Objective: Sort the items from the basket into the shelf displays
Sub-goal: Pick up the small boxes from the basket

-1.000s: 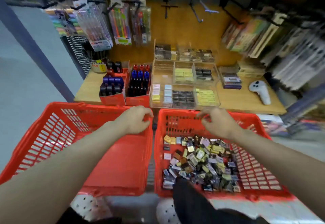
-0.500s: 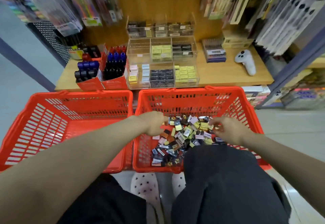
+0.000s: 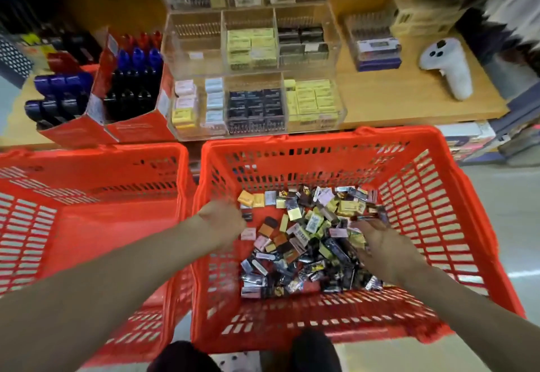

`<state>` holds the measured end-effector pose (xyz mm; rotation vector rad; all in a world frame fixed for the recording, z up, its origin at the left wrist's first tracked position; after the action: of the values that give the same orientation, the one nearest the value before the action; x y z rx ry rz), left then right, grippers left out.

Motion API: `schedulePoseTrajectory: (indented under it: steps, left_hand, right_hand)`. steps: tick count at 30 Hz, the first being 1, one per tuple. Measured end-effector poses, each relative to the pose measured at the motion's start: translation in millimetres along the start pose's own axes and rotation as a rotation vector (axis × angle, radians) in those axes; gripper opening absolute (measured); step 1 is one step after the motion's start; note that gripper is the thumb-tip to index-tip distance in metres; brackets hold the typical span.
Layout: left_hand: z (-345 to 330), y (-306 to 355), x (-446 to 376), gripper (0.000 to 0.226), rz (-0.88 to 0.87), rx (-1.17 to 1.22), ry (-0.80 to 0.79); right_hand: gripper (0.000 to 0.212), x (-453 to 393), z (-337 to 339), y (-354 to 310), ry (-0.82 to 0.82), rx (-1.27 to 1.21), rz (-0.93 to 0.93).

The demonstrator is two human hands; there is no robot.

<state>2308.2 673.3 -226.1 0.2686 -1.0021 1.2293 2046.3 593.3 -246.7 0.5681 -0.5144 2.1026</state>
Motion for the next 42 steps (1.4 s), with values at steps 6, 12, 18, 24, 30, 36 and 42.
schedulePoseTrajectory:
  steps: [6,12,18,24,30,36,42]
  left_hand:
    - [-0.7,0.3,5.2,0.033,0.021,-0.033,0.028]
    - [-16.4,-18.6,12.2,0.036,0.014,-0.025,0.027]
    - [-51.9,-36.3,26.7,0.037,0.024,-0.04,-0.033]
    - [-51.7,-51.3,23.7,0.036,0.043,0.545,-0.009]
    - [-69.1,-15.5,-45.1,0.061,0.212,1.125,0.02]
    - [-113.1,8.1,-82.5,0.065,0.432,1.137,0.056]
    - [-115.1,-1.1,-66.1,0.053,0.518,1.474,0.294]
  right_hand:
    - [0.053,12.4,-4.4,-23.4,0.048,-0.085,0.03]
    - [0.047,17.0,16.7,-31.4,0.032,-0.073,0.128]
    - [0.045,14.6,49.9,-53.0,-0.132,0.008,0.287]
    - [0.041,-9.3,54.8,-99.6,-0.206,0.057,0.325]
    - [0.026,-59.6,-21.6,-133.1,-0.095,-0.515,0.133]
    - [0.015,-78.3,-73.7,-118.7,-0.007,-0.79,-0.061]
    - [0.01,-83.3,-72.8,-107.6,0.046,-1.092,-0.145]
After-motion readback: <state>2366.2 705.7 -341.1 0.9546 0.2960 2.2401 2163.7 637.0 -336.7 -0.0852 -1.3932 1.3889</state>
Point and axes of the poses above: each hand's wrist, its own x-axis away from the middle knuckle, its own z-axis out of the back of the hand, y = z × x, the point moved 7 cm from there along -x, towards the middle knuckle, and after that the axes turned 7 degrees about z, right-handed, at the moved point
